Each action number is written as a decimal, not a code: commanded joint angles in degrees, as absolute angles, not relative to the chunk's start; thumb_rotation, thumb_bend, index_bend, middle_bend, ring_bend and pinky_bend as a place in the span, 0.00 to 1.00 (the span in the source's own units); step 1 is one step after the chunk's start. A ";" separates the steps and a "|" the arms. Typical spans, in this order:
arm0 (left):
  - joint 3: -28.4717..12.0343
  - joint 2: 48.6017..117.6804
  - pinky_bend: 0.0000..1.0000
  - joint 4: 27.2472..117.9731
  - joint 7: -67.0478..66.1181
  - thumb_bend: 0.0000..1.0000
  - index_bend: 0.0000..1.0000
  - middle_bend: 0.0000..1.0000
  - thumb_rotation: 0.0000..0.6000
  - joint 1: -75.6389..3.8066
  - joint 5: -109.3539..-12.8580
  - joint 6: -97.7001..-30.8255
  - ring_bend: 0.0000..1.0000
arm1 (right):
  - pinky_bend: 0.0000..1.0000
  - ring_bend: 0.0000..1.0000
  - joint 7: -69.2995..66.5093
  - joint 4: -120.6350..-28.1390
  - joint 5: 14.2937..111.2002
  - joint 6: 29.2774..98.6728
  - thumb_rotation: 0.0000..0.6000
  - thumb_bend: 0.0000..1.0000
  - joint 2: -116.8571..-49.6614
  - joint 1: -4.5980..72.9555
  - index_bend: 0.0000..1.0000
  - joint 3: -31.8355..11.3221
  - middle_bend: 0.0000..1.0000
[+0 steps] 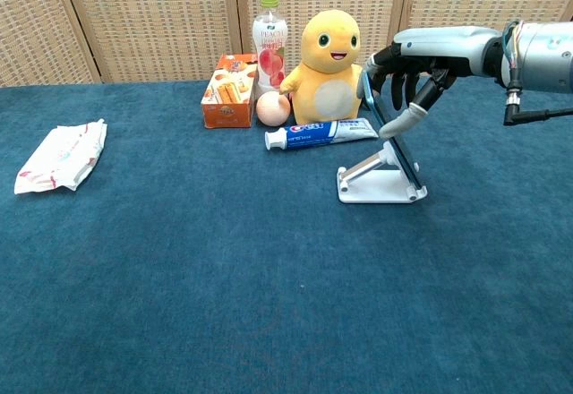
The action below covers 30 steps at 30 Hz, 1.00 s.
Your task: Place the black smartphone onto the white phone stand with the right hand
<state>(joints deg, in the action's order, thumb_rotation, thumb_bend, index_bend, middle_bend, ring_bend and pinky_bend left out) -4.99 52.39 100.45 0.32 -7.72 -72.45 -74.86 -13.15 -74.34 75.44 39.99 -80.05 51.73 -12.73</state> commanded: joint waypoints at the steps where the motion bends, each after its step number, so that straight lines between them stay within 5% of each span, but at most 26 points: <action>1: -4.99 52.37 0.00 100.52 0.29 0.00 0.00 0.00 1.00 -7.70 -72.45 -74.95 0.00 | 0.42 0.46 -13.20 -73.94 75.59 39.82 1.00 0.47 -80.27 51.81 0.50 -12.34 0.55; 12: -4.89 52.28 0.00 100.73 0.27 0.00 0.00 0.00 1.00 -7.66 -72.51 -75.12 0.00 | 0.42 0.45 -13.16 -73.29 76.24 40.18 1.00 0.45 -80.53 51.76 0.50 -11.30 0.52; 17: -4.85 52.29 0.00 100.82 0.17 0.00 0.00 0.00 1.00 -7.64 -72.56 -75.25 0.00 | 0.42 0.37 -13.76 -73.99 76.64 39.45 1.00 0.40 -79.87 51.90 0.45 -10.75 0.40; 22: -4.78 52.27 0.00 100.79 0.21 0.00 0.00 0.00 1.00 -7.58 -72.67 -75.36 0.00 | 0.41 0.22 -14.51 -74.76 77.01 38.63 1.00 0.35 -79.07 52.13 0.29 -10.39 0.21; 30: -4.66 52.26 0.00 100.52 0.65 0.00 0.00 0.00 1.00 -7.43 -73.03 -75.59 0.00 | 0.32 0.13 -14.58 -75.34 76.56 37.77 1.00 0.31 -78.27 52.22 0.19 -9.98 0.10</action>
